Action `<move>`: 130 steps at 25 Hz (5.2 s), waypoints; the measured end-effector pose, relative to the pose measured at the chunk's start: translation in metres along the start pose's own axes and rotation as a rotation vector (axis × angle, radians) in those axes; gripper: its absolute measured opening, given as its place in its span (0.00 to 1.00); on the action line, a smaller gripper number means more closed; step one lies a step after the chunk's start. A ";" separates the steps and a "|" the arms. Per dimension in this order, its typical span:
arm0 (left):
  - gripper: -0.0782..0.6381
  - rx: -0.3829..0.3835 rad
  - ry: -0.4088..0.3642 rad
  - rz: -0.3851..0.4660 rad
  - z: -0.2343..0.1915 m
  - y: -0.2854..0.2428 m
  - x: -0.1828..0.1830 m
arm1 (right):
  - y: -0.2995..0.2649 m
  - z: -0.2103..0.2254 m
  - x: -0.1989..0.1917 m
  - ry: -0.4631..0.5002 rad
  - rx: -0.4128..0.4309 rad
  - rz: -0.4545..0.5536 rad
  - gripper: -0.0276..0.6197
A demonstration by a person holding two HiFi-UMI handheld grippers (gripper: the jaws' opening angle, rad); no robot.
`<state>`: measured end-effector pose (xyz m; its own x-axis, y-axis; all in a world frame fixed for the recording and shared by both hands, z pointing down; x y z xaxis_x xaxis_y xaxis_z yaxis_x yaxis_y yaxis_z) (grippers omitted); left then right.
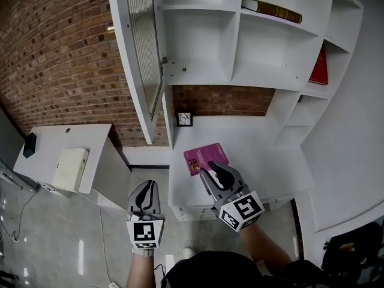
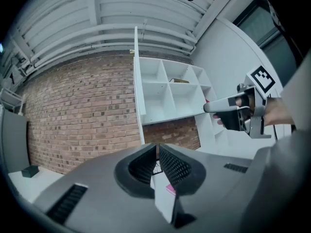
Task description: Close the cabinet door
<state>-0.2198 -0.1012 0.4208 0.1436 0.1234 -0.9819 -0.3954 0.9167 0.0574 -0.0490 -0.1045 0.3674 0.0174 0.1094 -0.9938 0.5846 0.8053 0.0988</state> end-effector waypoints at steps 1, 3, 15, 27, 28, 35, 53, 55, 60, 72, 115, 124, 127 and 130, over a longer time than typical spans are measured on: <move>0.12 -0.010 -0.009 0.009 -0.006 -0.006 0.002 | -0.012 -0.002 0.002 -0.007 0.007 0.008 0.19; 0.14 -0.027 -0.018 0.027 -0.018 -0.018 0.007 | -0.034 -0.008 0.008 -0.021 0.021 0.023 0.19; 0.22 -0.125 -0.008 0.136 -0.052 -0.054 0.053 | -0.113 -0.046 0.066 0.043 0.116 0.066 0.24; 0.26 -0.203 -0.143 0.174 -0.049 -0.079 0.073 | -0.161 -0.057 0.087 0.064 0.218 0.066 0.26; 0.26 -0.206 -0.151 0.176 -0.049 -0.080 0.075 | -0.163 -0.057 0.088 0.064 0.222 0.068 0.26; 0.27 -0.251 -0.156 0.168 -0.050 -0.083 0.078 | -0.173 -0.056 0.092 0.093 0.218 0.075 0.26; 0.25 -0.315 -0.178 0.175 -0.015 -0.095 0.082 | -0.149 -0.030 0.090 0.032 0.243 0.093 0.24; 0.25 -0.328 -0.165 0.164 -0.008 -0.096 0.085 | -0.144 -0.025 0.090 0.031 0.235 0.095 0.23; 0.25 -0.365 -0.166 0.158 0.009 -0.105 0.089 | -0.132 -0.011 0.091 0.029 0.208 0.100 0.21; 0.25 -0.457 -0.181 0.196 0.052 -0.132 0.096 | -0.108 0.034 0.092 0.029 0.123 0.117 0.19; 0.22 -0.536 -0.127 0.215 0.122 -0.318 0.102 | -0.115 0.249 0.082 0.007 0.096 0.144 0.20; 0.21 -0.523 -0.142 0.227 0.125 -0.344 0.101 | -0.129 0.275 0.080 0.014 0.103 0.142 0.22; 0.21 -0.524 -0.129 0.202 0.128 -0.353 0.103 | -0.133 0.286 0.080 0.011 0.099 0.144 0.23; 0.20 -0.523 -0.129 0.193 0.128 -0.362 0.103 | -0.138 0.295 0.079 0.012 0.093 0.146 0.23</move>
<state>0.0542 -0.3719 0.3217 0.1212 0.3457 -0.9305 -0.8170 0.5671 0.1043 0.1111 -0.3794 0.2600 0.0985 0.2290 -0.9684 0.6495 0.7226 0.2369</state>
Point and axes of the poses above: the fingertips, and each gripper's own axes: y backward along the fingers, z to its right, x out of its top, the point moved 2 cm from there along y, backward along the fingers, and after that the axes turned 2 degrees about y, right-handed, at the moved point
